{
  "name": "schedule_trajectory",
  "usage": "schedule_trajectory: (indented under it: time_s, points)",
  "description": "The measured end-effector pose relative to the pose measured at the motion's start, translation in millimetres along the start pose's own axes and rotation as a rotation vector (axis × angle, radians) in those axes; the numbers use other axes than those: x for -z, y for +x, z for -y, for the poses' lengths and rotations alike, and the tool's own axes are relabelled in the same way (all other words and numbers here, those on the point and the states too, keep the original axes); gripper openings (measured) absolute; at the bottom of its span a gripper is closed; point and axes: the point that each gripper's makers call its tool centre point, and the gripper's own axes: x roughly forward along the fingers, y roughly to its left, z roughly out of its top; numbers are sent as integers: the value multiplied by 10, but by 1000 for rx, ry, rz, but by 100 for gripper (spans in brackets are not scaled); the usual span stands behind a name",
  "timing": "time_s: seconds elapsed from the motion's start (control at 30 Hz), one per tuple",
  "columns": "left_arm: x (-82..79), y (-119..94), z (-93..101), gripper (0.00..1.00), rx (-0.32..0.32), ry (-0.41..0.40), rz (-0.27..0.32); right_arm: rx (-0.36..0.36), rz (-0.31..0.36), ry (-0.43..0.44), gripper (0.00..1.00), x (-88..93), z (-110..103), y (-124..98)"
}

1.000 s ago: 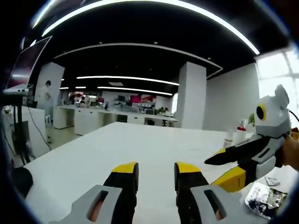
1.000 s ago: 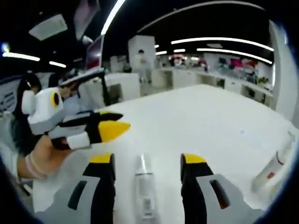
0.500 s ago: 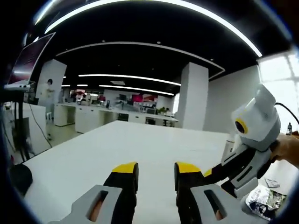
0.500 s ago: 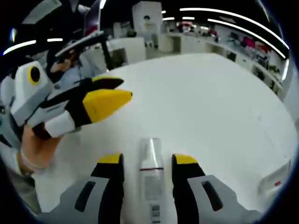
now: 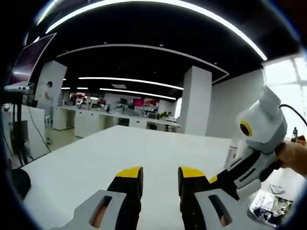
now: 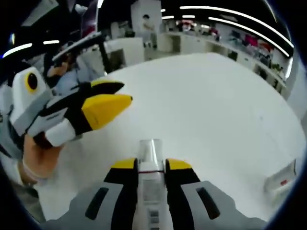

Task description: Arrange the skincare products in the storage area until every visible bottle or jar stands upright without overlapping.

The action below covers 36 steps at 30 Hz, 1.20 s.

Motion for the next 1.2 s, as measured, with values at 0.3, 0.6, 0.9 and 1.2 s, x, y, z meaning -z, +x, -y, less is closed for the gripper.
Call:
schedule_trajectory:
  time_s: [0.3, 0.6, 0.9, 1.2]
  points:
    - [-81, 13, 145, 30, 75, -49, 51, 65, 297, 101, 20, -391, 279, -375]
    - [-41, 3, 863, 38, 389, -47, 44, 145, 742, 163, 20, -720, 483, -1018]
    - [294, -142, 1589, 52, 626, -22, -57, 92, 892, 166, 20, -619, 197, -1234]
    - [346, -145, 1524, 23, 592, 95, -56, 57, 957, 125, 20, -580, 62, -1304]
